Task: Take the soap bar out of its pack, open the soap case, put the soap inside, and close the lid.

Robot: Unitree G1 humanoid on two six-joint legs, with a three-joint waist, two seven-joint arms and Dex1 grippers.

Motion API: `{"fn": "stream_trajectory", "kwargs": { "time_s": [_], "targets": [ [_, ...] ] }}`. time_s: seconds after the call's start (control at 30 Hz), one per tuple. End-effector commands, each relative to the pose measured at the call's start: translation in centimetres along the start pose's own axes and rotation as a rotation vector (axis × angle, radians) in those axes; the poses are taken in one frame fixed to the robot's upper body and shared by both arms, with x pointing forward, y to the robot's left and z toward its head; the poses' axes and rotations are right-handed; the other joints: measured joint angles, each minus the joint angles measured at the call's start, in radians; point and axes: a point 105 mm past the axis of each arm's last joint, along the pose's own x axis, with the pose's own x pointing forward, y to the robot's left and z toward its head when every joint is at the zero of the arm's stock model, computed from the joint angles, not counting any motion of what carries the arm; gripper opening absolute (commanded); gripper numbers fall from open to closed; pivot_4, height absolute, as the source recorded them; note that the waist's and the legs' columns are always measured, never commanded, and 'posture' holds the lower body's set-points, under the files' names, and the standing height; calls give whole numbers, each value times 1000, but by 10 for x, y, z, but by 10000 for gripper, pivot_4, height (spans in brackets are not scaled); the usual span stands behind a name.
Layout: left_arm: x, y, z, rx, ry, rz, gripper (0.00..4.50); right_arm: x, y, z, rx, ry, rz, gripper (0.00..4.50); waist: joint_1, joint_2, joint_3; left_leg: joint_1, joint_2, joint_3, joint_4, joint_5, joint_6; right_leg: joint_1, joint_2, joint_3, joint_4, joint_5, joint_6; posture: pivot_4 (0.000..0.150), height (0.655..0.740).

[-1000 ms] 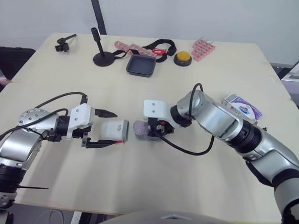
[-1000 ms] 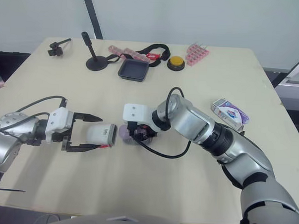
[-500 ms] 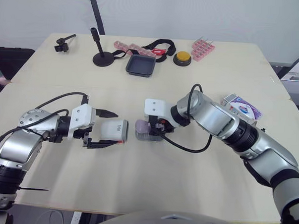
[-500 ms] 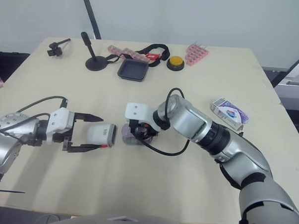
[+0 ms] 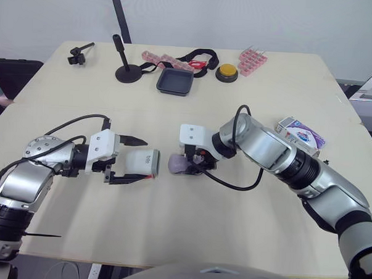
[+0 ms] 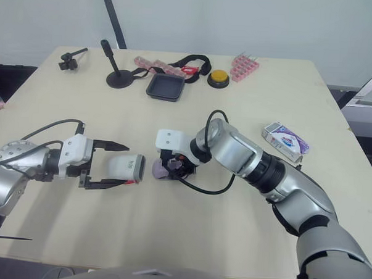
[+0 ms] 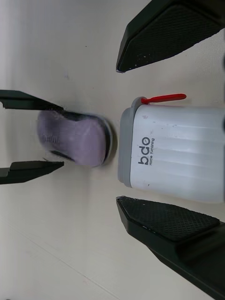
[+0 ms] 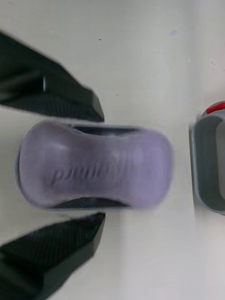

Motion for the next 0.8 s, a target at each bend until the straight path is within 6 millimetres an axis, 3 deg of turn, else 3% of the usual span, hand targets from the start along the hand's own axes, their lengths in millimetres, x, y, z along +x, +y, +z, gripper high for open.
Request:
{"fn": "stream_trajectory", "kwargs": {
  "time_s": [0.03,0.23,0.37,0.5,0.63,0.8],
  "targets": [
    [-1,4,5,36,-4,12,45000,-5,-2,6,-10,-33,-9,44547,0,0,0,0,0,0,0,0,0,0,0,0,0,0,0,1500,7400],
    [0,5,4,39,-5,10,45000,-10,-4,7,-20,-48,-25,44547,0,0,0,0,0,0,0,0,0,0,0,0,0,0,0,1500,7400],
    [1,5,5,40,-8,7,45000,-25,0,8,-63,-131,-32,44547,7,0,0,0,0,0,0,0,0,0,0,0,0,0,0,1500,7400],
    [1,6,5,38,-12,6,45000,-52,12,-6,-61,-280,-23,44547,15,-1,-1,-2,0,0,0,0,0,0,0,0,0,0,0,1500,7400],
    [2,8,4,37,-16,0,45000,-69,18,-22,-17,-362,-80,44547,6,-1,-1,-6,0,0,0,0,0,0,-1,0,0,0,0,1500,7400],
    [5,12,3,43,-19,-12,45000,-92,19,-27,89,-533,-191,44547,4,-1,-1,-5,0,0,0,0,0,0,0,1,1,0,0,1500,7400]
  ]
}}
